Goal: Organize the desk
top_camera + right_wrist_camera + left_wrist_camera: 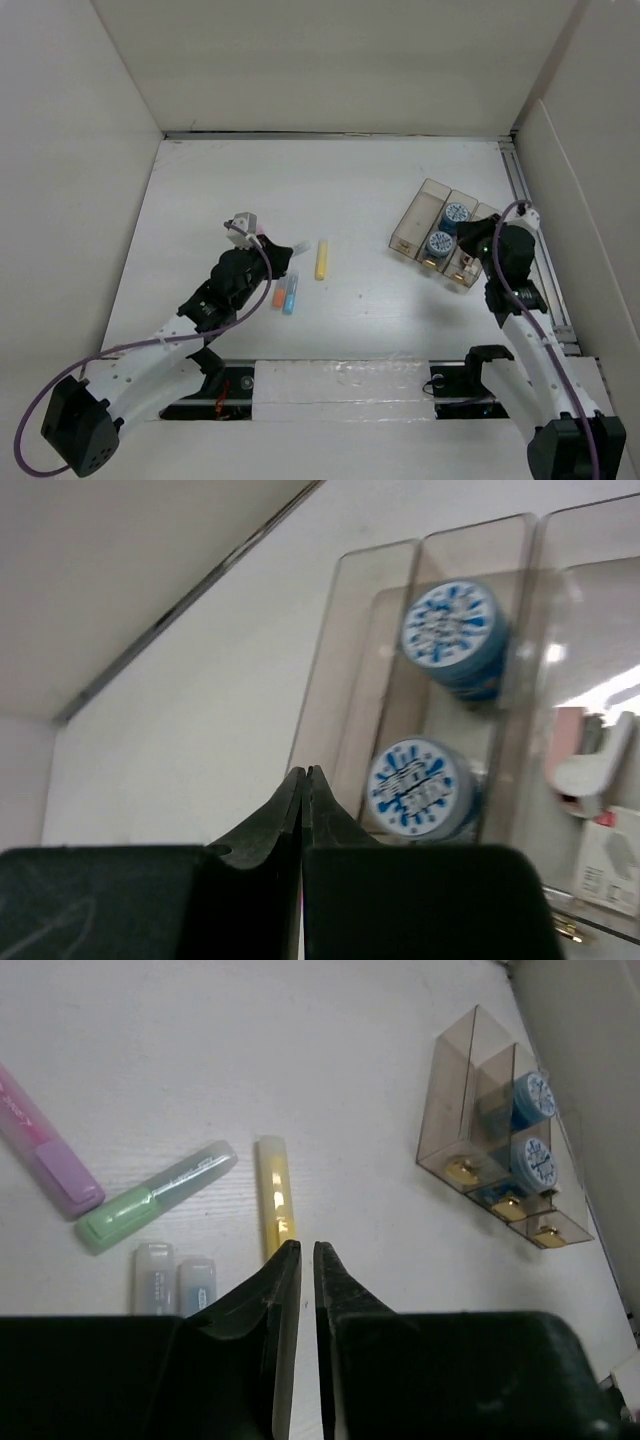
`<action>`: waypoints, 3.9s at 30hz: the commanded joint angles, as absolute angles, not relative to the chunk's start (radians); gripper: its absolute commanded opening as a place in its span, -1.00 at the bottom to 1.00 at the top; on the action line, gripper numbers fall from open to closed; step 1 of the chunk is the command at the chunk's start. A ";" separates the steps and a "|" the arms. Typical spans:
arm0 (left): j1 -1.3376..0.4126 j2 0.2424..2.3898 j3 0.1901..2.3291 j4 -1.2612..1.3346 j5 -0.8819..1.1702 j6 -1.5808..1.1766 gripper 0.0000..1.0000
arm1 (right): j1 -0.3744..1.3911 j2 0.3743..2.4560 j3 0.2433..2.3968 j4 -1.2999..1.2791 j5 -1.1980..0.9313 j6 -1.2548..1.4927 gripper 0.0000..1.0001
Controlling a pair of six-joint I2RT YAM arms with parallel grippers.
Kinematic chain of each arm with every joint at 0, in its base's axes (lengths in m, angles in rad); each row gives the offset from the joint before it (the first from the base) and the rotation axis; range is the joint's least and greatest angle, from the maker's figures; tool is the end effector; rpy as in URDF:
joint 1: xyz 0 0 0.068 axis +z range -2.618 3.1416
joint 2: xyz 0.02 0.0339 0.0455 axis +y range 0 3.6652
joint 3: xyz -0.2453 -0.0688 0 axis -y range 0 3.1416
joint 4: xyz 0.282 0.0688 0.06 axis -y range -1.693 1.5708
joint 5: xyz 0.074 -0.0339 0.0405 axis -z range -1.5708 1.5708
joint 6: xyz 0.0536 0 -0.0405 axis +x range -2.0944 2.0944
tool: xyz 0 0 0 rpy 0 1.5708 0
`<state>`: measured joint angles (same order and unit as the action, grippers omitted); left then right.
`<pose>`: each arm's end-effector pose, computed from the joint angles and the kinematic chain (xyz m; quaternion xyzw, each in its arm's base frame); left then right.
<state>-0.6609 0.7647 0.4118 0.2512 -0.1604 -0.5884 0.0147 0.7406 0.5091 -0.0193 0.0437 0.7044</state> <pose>0.2063 -0.1495 0.2293 -0.0269 0.7412 -0.3425 0.5767 0.2508 0.0013 0.2411 0.2796 0.7388 0.1995 0.5798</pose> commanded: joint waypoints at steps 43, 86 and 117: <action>-0.921 1.796 1.014 -0.068 -0.652 -0.664 -0.10 | 0.474 0.670 0.290 0.479 0.051 0.785 -0.20; -0.911 2.054 1.675 0.213 -0.089 -0.446 -1.00 | 0.465 0.403 0.245 0.298 0.345 0.808 -0.03; -0.884 1.942 1.577 0.302 -0.014 -0.416 -0.36 | 0.465 0.503 0.265 0.345 0.270 0.785 -0.03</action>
<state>-0.8921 2.0174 1.5684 0.2306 -0.0185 -0.4389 0.4709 0.5056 0.2211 0.2943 0.2871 0.8005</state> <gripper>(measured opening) 0.329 0.485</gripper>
